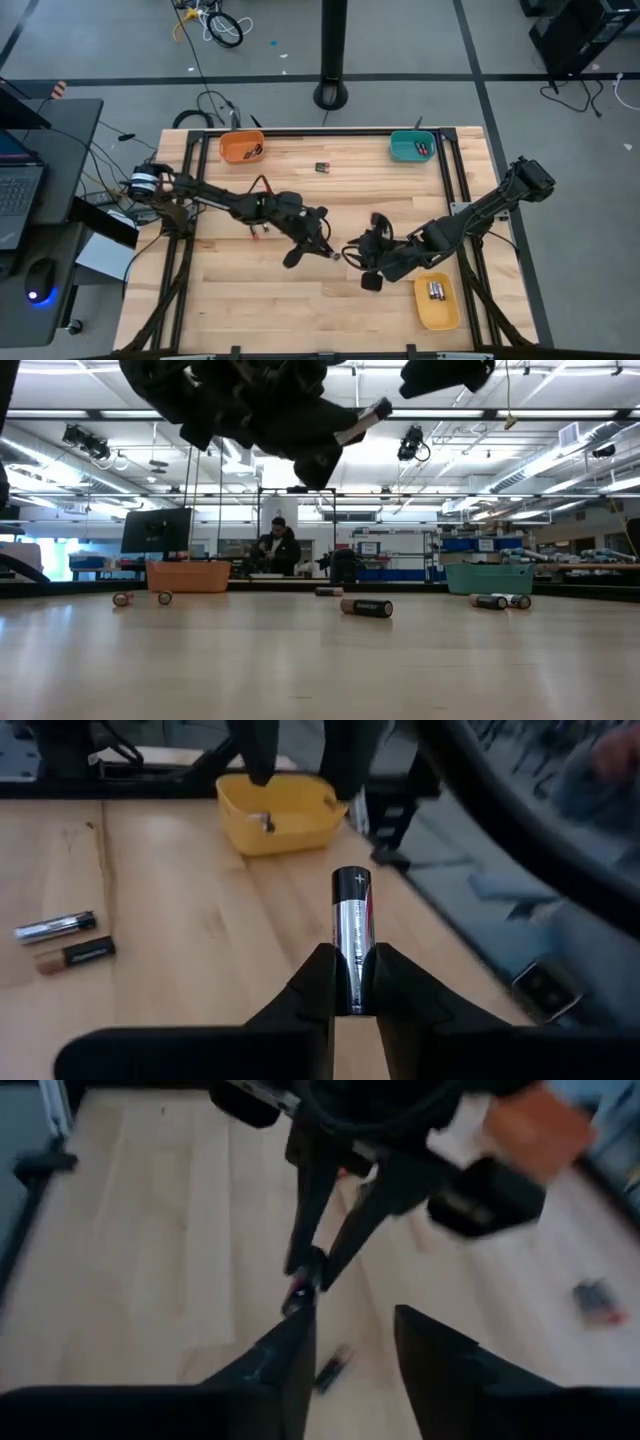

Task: Sort batteries
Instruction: Put the silver battery into the yellow bin, then put the black-orange battery into the orange bin

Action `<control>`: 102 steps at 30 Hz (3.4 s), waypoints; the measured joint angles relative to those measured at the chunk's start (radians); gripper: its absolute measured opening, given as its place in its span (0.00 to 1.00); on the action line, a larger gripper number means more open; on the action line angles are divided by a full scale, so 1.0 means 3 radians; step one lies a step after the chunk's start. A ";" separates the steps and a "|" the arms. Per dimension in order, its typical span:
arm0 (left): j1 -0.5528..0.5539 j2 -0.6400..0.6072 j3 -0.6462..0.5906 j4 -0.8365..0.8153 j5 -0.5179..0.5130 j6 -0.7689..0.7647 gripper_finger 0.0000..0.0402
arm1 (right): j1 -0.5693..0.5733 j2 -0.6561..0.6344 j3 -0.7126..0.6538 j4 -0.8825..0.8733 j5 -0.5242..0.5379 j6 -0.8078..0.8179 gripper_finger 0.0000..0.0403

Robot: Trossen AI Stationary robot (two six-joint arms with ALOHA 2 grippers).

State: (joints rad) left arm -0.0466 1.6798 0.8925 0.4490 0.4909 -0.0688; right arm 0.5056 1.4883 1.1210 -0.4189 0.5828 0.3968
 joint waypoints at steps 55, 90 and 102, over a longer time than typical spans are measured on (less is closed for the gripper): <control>0.0158 0.0000 0.0004 0.0419 0.0190 -0.0393 0.51 | 0.0275 -0.0011 0.0622 -0.1787 -0.2183 0.1652 0.16; 0.0157 -0.0001 0.0004 0.0335 0.0197 -0.0216 0.52 | 0.0623 -0.0010 -0.1280 -0.0693 -0.3684 0.3329 0.16; 0.0293 -0.0003 0.0004 0.0267 0.0296 -0.0212 0.50 | 0.0623 -0.0010 -0.1302 -0.0715 -0.3491 0.3293 0.25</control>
State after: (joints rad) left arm 0.0413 1.6788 0.8936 0.5290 0.5796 -0.1324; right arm 0.6926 1.4852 0.7303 -0.6334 -0.4645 1.3846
